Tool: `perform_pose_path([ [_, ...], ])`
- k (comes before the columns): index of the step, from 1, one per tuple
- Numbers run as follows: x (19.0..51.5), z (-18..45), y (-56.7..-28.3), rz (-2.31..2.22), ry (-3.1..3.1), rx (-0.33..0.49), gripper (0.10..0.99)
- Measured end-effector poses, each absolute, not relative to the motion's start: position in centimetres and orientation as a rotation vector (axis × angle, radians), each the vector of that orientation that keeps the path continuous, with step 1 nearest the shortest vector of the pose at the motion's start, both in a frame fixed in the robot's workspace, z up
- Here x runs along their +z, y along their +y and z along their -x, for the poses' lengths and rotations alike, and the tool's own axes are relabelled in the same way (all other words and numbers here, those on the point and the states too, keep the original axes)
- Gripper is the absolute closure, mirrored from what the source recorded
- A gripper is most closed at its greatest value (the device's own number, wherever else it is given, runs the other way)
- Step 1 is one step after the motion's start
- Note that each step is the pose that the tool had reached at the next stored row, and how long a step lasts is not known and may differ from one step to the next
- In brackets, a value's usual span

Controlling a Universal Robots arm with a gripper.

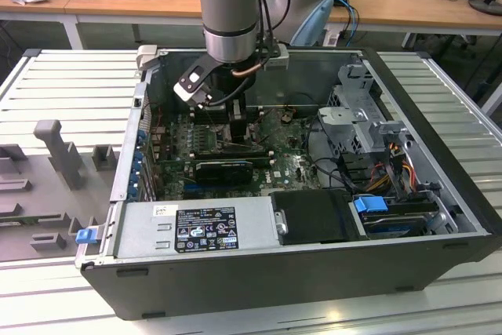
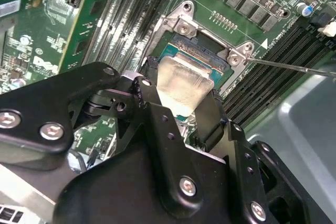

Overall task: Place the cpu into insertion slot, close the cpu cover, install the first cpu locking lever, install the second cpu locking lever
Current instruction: 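Place the cpu into insertion slot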

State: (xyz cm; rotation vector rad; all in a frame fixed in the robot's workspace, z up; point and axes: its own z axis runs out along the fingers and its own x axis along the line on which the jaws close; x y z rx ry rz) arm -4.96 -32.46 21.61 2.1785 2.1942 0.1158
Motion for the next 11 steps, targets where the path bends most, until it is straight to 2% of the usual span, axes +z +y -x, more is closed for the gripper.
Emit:
perform_pose_path([
  [11,20.37,4.96,-31.87,-2.198,2.177,0.111,0.557],
])
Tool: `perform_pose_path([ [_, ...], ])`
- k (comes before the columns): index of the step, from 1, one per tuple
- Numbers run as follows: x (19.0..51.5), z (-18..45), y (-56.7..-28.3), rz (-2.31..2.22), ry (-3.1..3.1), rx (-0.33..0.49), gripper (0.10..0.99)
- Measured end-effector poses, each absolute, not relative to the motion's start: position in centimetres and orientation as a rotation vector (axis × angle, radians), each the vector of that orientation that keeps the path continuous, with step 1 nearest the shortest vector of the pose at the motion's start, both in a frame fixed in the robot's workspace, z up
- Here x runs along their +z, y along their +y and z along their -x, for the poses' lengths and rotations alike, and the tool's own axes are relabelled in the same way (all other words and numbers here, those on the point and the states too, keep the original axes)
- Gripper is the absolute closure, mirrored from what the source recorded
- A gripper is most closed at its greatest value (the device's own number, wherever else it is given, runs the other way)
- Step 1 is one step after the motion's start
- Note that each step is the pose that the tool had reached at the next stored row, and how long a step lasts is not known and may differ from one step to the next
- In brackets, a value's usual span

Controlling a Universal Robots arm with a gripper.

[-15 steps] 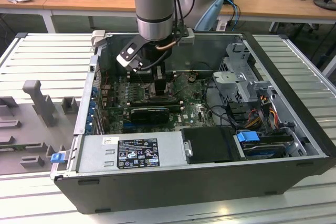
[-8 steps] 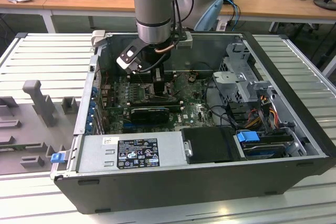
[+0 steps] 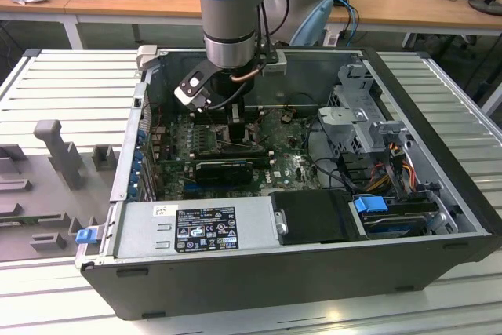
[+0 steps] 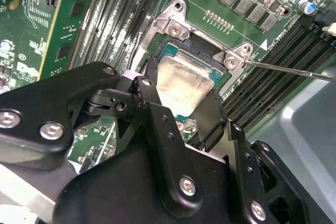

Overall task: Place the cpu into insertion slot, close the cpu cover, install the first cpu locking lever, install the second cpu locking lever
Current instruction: 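Place the cpu into insertion slot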

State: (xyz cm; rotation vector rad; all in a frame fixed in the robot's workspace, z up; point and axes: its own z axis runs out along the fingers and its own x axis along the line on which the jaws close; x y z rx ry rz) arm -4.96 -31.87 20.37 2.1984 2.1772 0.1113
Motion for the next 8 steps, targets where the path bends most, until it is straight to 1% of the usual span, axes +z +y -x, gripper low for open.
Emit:
perform_pose_path([
  [8,20.05,4.96,-31.78,-2.199,2.177,0.110,0.557],
])
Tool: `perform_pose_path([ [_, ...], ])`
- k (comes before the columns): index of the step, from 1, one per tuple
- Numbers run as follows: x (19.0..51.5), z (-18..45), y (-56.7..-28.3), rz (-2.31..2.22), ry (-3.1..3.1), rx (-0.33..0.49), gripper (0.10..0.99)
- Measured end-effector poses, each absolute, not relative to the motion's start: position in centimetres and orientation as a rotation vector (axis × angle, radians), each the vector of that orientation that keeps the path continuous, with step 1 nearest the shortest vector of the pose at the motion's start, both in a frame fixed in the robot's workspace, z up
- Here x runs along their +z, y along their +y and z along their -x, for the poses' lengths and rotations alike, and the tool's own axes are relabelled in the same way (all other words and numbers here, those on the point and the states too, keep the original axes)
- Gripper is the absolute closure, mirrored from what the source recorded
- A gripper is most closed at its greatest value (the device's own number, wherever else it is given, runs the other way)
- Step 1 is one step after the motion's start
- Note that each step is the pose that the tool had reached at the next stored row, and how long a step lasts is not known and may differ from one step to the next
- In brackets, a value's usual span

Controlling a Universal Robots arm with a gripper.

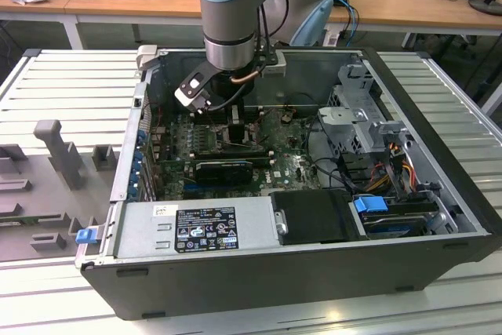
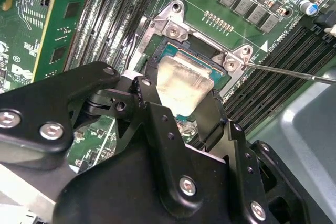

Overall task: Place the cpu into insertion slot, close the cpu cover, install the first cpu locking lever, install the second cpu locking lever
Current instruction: 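Place the cpu into insertion slot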

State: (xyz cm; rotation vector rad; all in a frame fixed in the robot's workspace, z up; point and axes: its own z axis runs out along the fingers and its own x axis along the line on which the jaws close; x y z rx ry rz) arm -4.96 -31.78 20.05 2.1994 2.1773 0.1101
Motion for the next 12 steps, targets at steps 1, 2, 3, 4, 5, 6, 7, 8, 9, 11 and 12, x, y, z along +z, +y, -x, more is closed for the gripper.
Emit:
perform_pose_path([
  [1,20.05,4.96,-31.78,-2.199,2.177,0.110,0.557],
  [2,20.05,4.96,-31.78,-2.199,2.177,0.110,0.545],
  [3,20.05,4.96,-31.78,-2.199,2.177,0.110,0.482],
  [4,20.04,4.96,-31.78,-2.199,2.177,0.110,0.482],
  [5,20.04,4.96,-31.78,-2.200,2.177,0.110,0.482],
  [6,20.07,4.96,-31.78,-2.200,2.177,0.110,0.482],
  [7,20.15,4.96,-31.78,-2.200,2.177,0.110,0.482],
  [8,20.35,4.96,-31.78,-2.200,2.177,0.110,0.482],
  [9,20.47,4.96,-31.78,-2.200,2.177,0.110,0.482],
  [11,20.69,4.96,-31.78,-2.199,2.177,0.109,0.482],
  [12,20.85,4.96,-31.78,-2.199,2.176,0.108,0.498],
])
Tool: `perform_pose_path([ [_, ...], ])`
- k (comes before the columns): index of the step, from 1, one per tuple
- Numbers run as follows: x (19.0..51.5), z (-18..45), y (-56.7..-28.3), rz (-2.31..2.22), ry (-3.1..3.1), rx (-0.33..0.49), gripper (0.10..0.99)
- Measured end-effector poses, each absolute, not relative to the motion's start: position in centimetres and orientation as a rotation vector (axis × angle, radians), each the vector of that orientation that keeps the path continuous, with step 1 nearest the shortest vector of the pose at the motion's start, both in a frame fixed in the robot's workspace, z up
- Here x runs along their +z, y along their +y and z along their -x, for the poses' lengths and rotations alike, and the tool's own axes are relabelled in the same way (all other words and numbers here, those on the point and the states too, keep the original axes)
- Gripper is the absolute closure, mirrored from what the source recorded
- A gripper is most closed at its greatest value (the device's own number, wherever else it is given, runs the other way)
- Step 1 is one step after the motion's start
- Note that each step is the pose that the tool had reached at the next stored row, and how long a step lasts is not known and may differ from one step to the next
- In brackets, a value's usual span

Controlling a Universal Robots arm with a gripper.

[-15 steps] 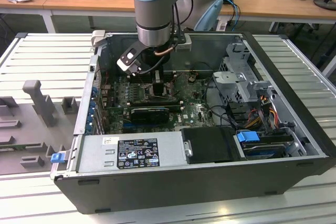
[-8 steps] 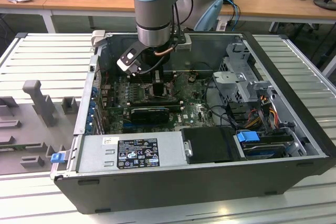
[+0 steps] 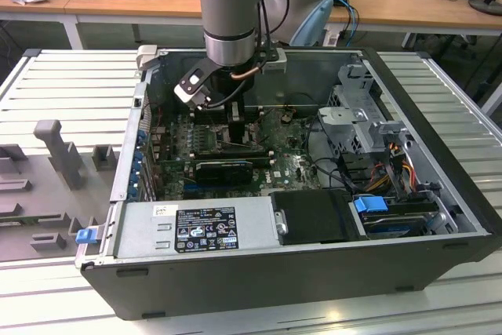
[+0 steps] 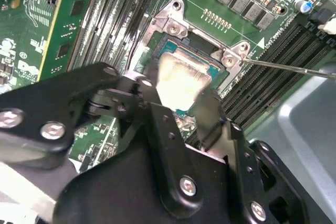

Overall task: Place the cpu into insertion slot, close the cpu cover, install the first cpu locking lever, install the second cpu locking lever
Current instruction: 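Place the cpu into insertion slot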

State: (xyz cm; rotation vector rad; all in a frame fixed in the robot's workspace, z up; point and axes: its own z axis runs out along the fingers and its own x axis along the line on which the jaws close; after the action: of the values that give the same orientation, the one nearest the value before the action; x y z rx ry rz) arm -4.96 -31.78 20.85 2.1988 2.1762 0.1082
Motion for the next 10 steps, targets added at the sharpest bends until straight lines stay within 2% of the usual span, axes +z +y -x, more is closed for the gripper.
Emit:
perform_pose_path([
  [1,20.94,4.96,-31.78,-2.199,2.176,0.108,0.627],
  [7,21.62,4.96,-31.78,-2.198,2.175,0.106,0.980],
  [10,21.81,4.97,-31.79,-2.197,2.175,0.104,0.980],
])
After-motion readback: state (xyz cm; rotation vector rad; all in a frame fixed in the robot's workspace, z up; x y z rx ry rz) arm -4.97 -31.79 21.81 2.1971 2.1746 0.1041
